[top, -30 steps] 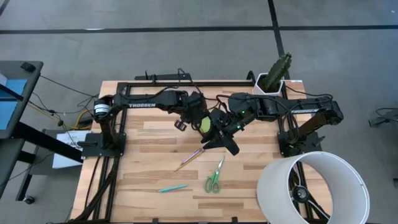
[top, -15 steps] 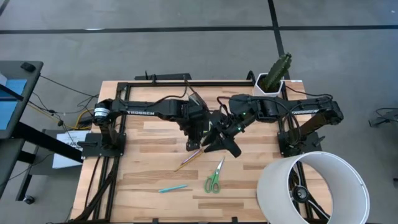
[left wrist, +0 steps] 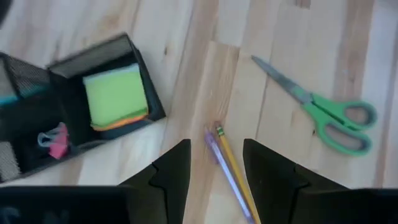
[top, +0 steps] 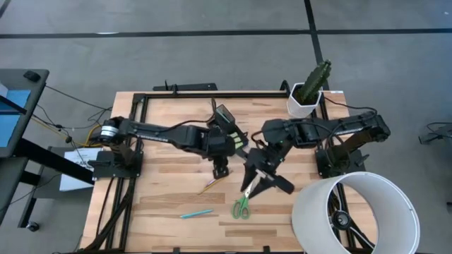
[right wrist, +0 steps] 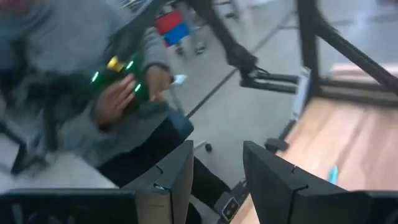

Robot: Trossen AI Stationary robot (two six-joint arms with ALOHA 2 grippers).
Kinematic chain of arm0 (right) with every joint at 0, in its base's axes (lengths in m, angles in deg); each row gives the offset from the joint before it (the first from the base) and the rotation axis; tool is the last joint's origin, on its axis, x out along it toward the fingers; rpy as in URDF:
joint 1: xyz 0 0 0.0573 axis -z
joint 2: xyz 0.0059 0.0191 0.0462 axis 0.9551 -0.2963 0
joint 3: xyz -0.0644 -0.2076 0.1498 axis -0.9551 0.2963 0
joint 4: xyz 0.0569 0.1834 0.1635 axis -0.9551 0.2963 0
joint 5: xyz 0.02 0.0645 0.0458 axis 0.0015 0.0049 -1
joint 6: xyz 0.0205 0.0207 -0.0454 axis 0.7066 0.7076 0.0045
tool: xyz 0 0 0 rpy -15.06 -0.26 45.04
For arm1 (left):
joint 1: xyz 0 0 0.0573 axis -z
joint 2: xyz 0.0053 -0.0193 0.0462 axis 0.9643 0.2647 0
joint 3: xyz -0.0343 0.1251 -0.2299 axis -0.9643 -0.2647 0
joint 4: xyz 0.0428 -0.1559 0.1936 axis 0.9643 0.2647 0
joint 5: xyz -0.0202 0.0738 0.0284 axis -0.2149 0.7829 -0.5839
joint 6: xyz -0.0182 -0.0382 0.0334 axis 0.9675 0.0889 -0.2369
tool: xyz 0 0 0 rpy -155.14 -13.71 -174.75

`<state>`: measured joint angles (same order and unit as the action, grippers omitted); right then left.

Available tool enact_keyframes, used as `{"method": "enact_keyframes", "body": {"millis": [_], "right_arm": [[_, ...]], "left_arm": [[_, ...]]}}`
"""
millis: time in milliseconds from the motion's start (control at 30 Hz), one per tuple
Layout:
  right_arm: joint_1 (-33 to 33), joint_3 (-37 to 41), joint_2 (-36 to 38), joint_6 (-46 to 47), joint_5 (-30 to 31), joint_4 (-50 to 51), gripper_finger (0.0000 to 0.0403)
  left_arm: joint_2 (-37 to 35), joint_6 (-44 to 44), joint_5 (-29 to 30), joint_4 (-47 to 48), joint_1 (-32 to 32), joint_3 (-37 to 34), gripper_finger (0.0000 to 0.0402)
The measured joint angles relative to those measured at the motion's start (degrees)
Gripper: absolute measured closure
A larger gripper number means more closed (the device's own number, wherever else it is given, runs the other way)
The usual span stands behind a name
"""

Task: Pick and place office supplies into organizer
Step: Put the purple pen into the black desk organizer

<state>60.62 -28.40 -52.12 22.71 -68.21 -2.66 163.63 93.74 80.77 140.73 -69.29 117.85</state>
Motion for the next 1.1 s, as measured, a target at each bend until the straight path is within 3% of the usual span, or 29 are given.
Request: {"method": "enact_keyframes", "body": {"millis": [133,267,367,500,600,700,867,1100], "right_arm": [[-0.7,0.0,0.0,-7.5,-1.5,-1.2,0.0271],[-0.5,0.0,0.0,-7.6,-1.4,-3.0,0.0269],[0.0,0.0,0.0,-7.6,-1.4,-7.0,0.0269],[1.0,0.0,0.0,-7.6,-1.2,-8.1,0.0270],[1.9,0.0,0.0,-7.6,-1.1,-7.5,0.0269],[2.9,0.0,0.0,-7.6,-1.0,-7.4,0.0269],[4.3,0.0,0.0,-7.5,-1.0,-7.5,0.0270],[5.6,0.0,0.0,-7.5,0.4,-7.5,0.0270]], "left_arm": [[-3.4,0.0,4.6,2.6,1.5,0.0,0.0262],[-7.9,0.2,11.0,5.4,3.5,-0.1,0.0262],[-12.5,2.0,14.3,3.7,6.0,-4.7,0.0262],[-20.2,5.8,15.9,-7.7,9.5,-18.5,0.0262],[-25.1,10.4,18.2,-21.4,11.4,-30.0,0.0262],[-27.1,16.1,16.3,-33.0,11.9,-38.6,0.0262],[-27.1,17.8,16.3,-43.3,11.9,-48.1,0.0262],[-26.8,9.9,16.7,-54.7,12.1,-55.4,0.0262]]}}
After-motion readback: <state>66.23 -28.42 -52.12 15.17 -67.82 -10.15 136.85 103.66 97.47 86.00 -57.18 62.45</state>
